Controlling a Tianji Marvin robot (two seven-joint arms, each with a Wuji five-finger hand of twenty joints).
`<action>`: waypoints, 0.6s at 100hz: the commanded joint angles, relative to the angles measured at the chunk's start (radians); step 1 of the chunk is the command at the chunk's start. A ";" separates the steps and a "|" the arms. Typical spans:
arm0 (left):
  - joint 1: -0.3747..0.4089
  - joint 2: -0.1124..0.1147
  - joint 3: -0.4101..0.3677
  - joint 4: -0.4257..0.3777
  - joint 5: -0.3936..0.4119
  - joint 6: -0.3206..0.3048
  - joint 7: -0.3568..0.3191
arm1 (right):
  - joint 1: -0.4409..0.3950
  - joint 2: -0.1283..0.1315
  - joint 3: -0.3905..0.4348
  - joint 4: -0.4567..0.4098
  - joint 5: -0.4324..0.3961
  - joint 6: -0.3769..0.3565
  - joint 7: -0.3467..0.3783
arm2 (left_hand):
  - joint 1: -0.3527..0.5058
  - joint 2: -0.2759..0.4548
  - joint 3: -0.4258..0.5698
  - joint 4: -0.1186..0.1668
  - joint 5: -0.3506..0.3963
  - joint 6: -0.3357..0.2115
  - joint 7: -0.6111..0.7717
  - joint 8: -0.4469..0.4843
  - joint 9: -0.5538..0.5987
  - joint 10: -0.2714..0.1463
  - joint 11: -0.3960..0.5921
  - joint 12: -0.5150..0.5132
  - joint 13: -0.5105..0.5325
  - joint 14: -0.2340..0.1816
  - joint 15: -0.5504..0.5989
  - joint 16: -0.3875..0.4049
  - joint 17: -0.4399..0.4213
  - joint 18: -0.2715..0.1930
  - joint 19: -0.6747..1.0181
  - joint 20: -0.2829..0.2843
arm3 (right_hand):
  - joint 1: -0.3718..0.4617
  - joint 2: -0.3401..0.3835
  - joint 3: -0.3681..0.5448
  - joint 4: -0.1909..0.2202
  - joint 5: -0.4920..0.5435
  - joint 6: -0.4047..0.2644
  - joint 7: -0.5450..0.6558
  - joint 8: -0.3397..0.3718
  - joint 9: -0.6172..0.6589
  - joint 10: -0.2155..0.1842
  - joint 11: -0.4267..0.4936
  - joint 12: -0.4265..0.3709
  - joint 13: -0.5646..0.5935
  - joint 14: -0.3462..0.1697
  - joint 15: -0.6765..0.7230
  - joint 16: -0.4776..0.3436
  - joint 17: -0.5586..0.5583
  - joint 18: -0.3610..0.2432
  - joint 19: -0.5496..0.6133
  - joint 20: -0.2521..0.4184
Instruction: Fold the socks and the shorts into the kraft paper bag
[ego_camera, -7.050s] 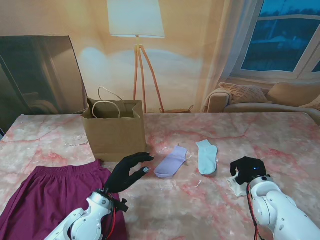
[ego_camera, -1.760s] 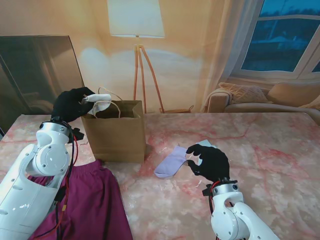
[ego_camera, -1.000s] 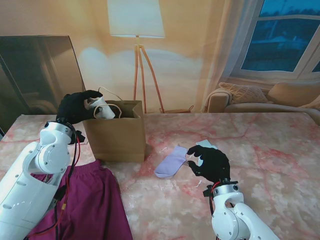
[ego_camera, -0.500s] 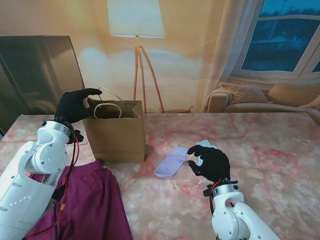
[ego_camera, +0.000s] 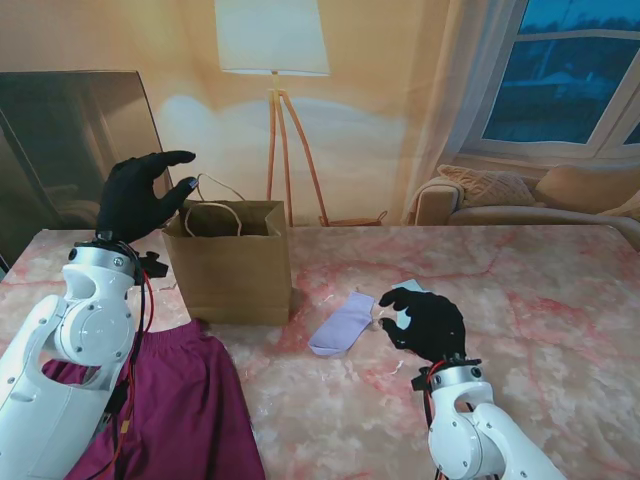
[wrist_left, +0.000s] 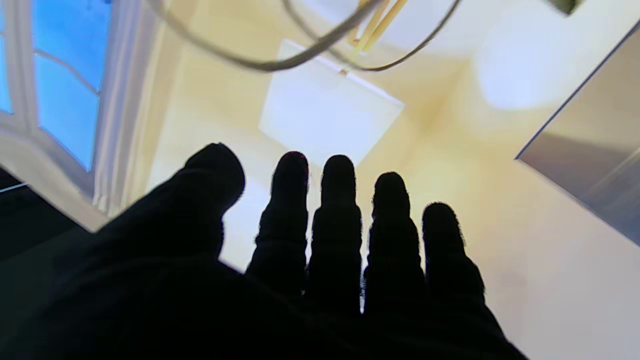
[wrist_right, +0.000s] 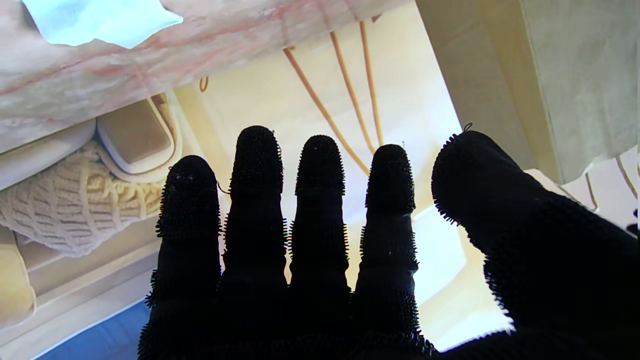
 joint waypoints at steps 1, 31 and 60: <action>0.021 -0.006 0.010 -0.049 -0.013 -0.013 0.010 | -0.008 0.002 0.001 -0.009 -0.004 0.004 0.000 | 0.013 0.064 -0.071 0.041 0.002 0.009 -0.027 -0.015 -0.034 0.026 -0.024 -0.014 -0.031 -0.003 -0.034 -0.015 0.008 -0.004 -0.009 -0.015 | -0.039 0.016 -0.020 0.050 -0.021 -0.005 -0.018 0.007 -0.025 -0.003 0.002 -0.001 -0.014 -0.011 -0.006 -0.004 -0.012 -0.015 -0.016 0.018; 0.121 -0.009 0.092 -0.147 -0.005 -0.099 0.042 | -0.012 0.006 0.022 -0.027 -0.019 0.017 0.014 | 0.030 0.135 -0.212 0.052 0.029 0.027 -0.059 -0.004 -0.024 0.039 -0.039 -0.016 -0.009 0.010 -0.039 -0.012 0.037 -0.012 -0.003 -0.021 | -0.038 0.029 -0.022 0.051 -0.020 -0.003 -0.017 0.007 -0.026 -0.005 0.000 -0.001 -0.013 -0.012 -0.007 -0.004 -0.012 -0.014 -0.017 0.018; 0.147 -0.016 0.239 -0.099 0.000 -0.213 0.100 | 0.013 0.017 0.048 -0.027 -0.036 0.055 0.085 | 0.053 0.181 -0.318 0.070 0.039 0.030 -0.078 0.011 -0.019 0.049 -0.047 -0.012 0.006 0.023 -0.042 -0.002 0.053 -0.005 0.011 -0.016 | -0.037 0.045 -0.024 0.054 -0.020 -0.005 -0.017 0.007 -0.023 -0.005 0.000 -0.001 -0.012 -0.014 -0.007 -0.005 -0.009 -0.017 -0.019 0.017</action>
